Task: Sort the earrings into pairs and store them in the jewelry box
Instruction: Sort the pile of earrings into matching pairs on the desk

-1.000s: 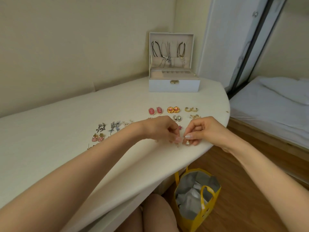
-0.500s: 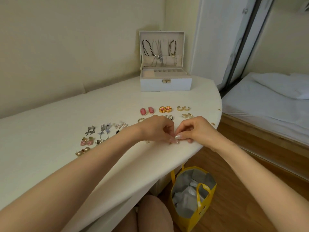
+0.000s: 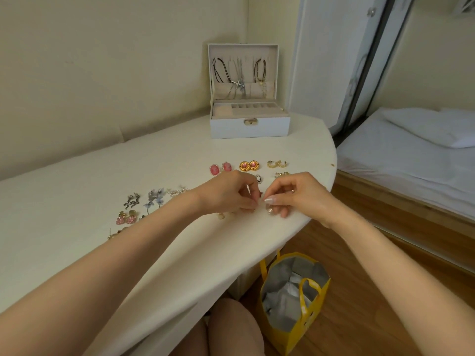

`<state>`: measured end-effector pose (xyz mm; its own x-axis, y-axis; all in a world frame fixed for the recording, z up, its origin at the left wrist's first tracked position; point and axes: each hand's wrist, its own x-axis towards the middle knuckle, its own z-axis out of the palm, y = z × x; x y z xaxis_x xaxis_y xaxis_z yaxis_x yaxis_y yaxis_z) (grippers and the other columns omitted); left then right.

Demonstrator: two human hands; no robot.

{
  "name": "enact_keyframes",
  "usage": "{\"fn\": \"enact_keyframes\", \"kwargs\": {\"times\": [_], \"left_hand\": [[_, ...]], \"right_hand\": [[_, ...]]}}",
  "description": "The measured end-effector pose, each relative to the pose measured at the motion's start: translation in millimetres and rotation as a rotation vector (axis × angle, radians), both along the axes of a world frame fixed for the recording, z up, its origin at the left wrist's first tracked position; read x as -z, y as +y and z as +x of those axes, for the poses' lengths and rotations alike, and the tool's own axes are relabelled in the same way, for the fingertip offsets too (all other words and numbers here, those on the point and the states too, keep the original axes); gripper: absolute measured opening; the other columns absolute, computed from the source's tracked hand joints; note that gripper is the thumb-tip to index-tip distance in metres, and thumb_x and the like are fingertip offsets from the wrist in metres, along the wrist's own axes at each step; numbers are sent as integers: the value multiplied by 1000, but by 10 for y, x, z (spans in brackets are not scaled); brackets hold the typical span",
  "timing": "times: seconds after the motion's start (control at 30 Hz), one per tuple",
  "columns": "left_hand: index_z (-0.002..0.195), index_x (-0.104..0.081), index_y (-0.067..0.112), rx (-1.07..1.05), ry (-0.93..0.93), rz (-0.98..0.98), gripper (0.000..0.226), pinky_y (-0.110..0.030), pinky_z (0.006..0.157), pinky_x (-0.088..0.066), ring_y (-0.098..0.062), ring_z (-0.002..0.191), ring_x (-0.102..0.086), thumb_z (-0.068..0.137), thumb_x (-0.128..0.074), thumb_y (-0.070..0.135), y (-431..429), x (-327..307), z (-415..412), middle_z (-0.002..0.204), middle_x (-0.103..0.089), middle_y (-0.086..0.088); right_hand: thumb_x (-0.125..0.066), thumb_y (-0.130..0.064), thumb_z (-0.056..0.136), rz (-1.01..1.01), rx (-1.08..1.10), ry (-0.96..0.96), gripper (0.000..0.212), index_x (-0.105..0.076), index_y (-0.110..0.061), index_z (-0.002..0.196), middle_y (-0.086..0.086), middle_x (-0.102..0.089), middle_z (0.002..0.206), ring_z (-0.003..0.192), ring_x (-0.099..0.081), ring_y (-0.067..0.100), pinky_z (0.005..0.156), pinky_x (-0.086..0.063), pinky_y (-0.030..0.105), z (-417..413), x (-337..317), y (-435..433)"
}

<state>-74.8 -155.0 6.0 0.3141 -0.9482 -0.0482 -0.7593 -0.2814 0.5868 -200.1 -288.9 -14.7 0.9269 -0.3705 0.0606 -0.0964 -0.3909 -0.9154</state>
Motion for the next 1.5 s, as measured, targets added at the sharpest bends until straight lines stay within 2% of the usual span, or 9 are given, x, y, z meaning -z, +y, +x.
{"fn": "enact_keyframes", "kwargs": {"times": [0.17, 0.33, 0.5, 0.67, 0.8, 0.87, 0.97, 1.3, 1.5], "left_hand": [[94, -62, 11, -15, 47, -14, 8, -5, 58, -38, 3, 57, -55, 86, -61, 8, 25, -50, -6, 66, -60, 9], [82, -62, 11, -64, -3, -13, 2, 2, 76, -28, 1, 62, -55, 84, -61, 11, 47, -32, -1, 68, -65, 5], [74, -58, 11, -106, 25, -2, 10, 6, 76, -26, -14, 91, -58, 78, -68, 10, 43, -11, 18, 47, -57, 15], [71, -54, 16, -83, 68, -29, 21, -18, 95, -26, -5, 77, -52, 76, -73, 11, 46, -25, 17, 72, -61, -1], [91, -60, 13, -48, 131, -33, 19, -24, 82, -40, -15, 74, -61, 78, -71, 4, 35, -12, 42, 76, -64, 1], [90, -62, 11, -40, 150, -19, 15, -15, 78, -45, -24, 78, -65, 80, -68, 1, 26, 2, 56, 74, -65, -3], [81, -61, 9, -29, 235, -21, 12, -31, 75, -55, -31, 76, -66, 84, -62, -3, 18, 18, 62, 77, -66, -17], [73, -61, 11, -45, 201, 103, 16, -13, 55, -50, -15, 61, -61, 87, -59, 4, -22, -11, 63, 72, -64, -9], [74, -63, 10, -92, 60, 148, 14, -16, 61, -51, -3, 51, -59, 86, -64, 18, -99, 20, 17, 65, -65, 0]], "right_hand": [[-66, 4, 80, 74, -110, -29, 7, -68, -2, 79, 19, -69, 74, 61, -66, 17, 59, -53, 20, -40, -34, -14], [-67, 3, 80, -11, -141, 42, 5, -69, -2, 81, 20, -71, 83, 75, -69, 23, 62, -53, 20, 2, 2, -34], [-71, -1, 77, -160, -112, 76, 14, -72, -14, 73, -3, -71, 69, 62, -63, 3, 60, -48, 16, 56, -29, -45], [-73, -5, 77, -246, -57, 83, 15, -73, -19, 73, 2, -71, 77, 64, -63, 8, 65, -55, 19, 108, -21, -40], [-72, -5, 78, -267, -19, 88, 13, -73, -17, 77, -3, -66, 76, 58, -60, 6, 59, -51, 15, 129, -15, -34], [-72, -5, 78, -267, -2, 89, 16, -72, -21, 75, -5, -65, 75, 53, -58, 4, 58, -49, 14, 134, -9, -40], [-73, -7, 77, -261, 9, 79, 19, -71, -25, 73, -7, -65, 73, 49, -57, 3, 57, -48, 14, 138, 9, -51], [-72, -8, 79, -254, -8, 64, 15, -73, -22, 78, -6, -65, 75, 50, -55, -4, 54, -44, 10, 123, 21, -51], [-73, -7, 78, -252, -4, 52, 13, -74, -20, 78, -10, -64, 69, 50, -54, -4, 55, -44, 11, 125, 36, -48]]}}
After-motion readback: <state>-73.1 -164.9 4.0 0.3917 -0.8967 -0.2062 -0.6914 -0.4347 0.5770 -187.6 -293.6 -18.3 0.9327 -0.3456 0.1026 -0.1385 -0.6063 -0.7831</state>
